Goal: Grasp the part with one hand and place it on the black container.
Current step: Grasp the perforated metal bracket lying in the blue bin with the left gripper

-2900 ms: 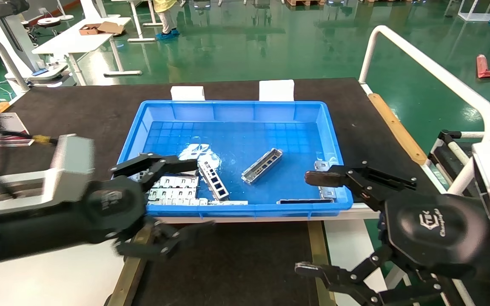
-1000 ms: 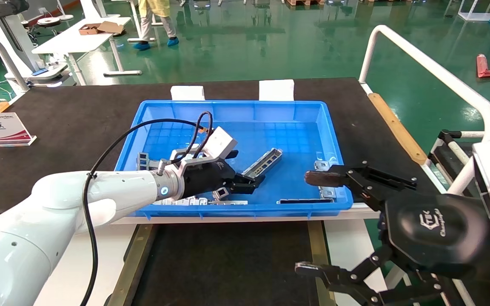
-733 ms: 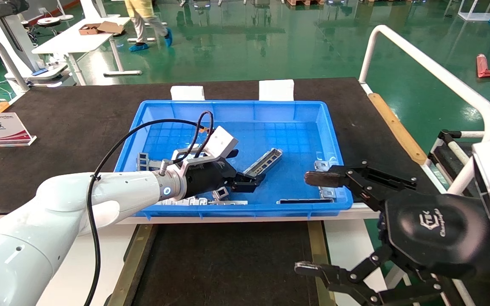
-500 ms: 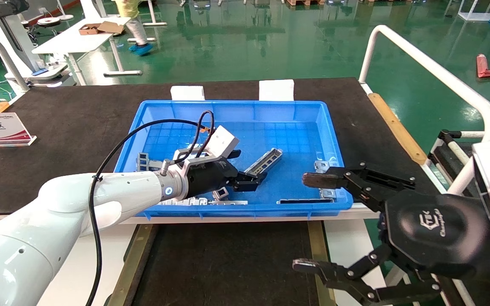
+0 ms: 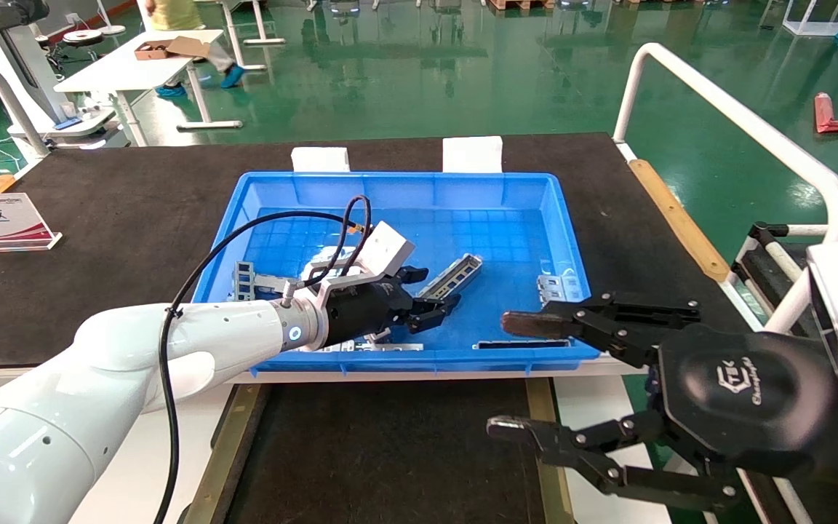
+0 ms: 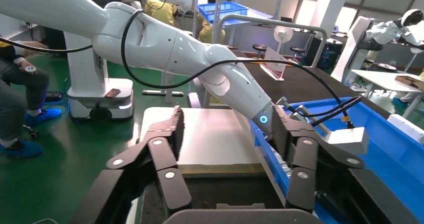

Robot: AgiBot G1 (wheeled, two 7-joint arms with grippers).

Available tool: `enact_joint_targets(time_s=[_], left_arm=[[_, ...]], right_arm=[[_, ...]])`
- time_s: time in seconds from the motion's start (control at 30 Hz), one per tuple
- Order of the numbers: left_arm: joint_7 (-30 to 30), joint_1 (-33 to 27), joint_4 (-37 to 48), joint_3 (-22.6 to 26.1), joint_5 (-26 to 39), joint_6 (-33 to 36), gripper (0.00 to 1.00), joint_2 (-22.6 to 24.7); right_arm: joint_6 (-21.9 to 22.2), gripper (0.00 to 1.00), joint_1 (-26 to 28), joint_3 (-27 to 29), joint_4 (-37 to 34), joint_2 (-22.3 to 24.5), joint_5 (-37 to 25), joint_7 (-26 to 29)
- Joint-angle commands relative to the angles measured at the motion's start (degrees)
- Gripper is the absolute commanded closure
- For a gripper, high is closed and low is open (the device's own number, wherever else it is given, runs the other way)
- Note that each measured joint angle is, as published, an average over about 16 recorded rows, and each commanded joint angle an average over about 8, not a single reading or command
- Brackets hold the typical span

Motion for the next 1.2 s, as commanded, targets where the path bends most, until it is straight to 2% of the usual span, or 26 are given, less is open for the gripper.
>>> enact_joint_targets(time_s=[0.03, 0.47, 0.77, 0.97, 1.2], left_arm=[[-0.02, 0.09, -0.03, 0.69, -0.7, -0.18, 1.0, -0.02], [1.12, 0.2, 0.94, 3.82, -4.77, -1.24, 1.0, -0.13], [2.79, -0.44, 0.83, 4.24, -8.6, -0.67, 1.0, -0.37], [4.47, -1.99, 0.86, 3.39, -11.77, 3.5, 1.0, -0.96], [6.99, -3.91, 0.97, 2.16, -14.49, 12.35, 1.0, -3.12]], right_arm=[[0.0, 1.0, 0.0, 0.0, 0.0, 0.0, 0.0, 0.0], [0.0, 1.0, 0.0, 0.0, 0.0, 0.0, 0.0, 0.0], [0.0, 1.0, 0.0, 0.0, 0.0, 0.0, 0.0, 0.0], [0.0, 1.0, 0.0, 0.0, 0.0, 0.0, 0.0, 0.0], [0.0, 1.0, 0.0, 0.0, 0.0, 0.0, 0.0, 0.0]])
